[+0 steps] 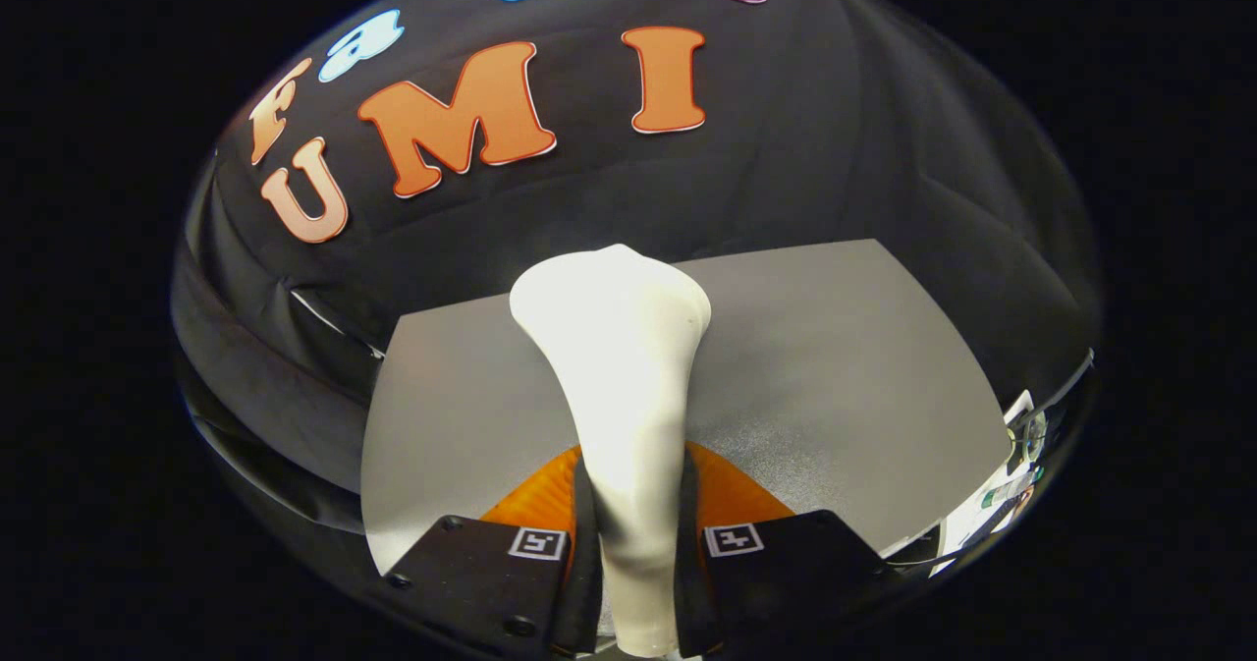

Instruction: Iron the clothes twice with a garment steamer, once on the left side and once on the right side.

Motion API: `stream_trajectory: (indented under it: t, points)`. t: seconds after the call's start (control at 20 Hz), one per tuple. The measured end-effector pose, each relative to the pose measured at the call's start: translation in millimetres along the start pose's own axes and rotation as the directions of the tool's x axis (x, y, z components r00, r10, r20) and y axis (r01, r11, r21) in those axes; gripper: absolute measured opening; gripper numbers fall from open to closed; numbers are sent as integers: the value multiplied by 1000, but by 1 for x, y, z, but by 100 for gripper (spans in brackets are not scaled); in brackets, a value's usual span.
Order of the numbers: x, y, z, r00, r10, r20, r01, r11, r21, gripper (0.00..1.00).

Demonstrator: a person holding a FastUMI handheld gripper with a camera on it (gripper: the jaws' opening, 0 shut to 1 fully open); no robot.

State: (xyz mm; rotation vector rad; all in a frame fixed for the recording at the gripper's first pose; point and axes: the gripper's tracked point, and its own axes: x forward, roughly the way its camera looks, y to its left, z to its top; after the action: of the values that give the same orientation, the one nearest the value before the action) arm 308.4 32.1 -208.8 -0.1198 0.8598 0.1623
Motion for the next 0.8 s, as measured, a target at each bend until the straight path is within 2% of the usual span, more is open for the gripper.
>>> stream_trajectory:
  t: [0.15, 0.45, 0.55, 0.8]
  points:
    - [-13, 1, 2, 999, -15, 37, 16, 1000, -17, 37]
    - [-65, -2, 10, 985, -30, 171, 21, 998, 56, 37]
    - [-88, 9, 12, 973, -9, 229, -11, 996, 86, 37]
    - [-168, 45, 14, 923, -20, 384, -1, 998, 55, 37]
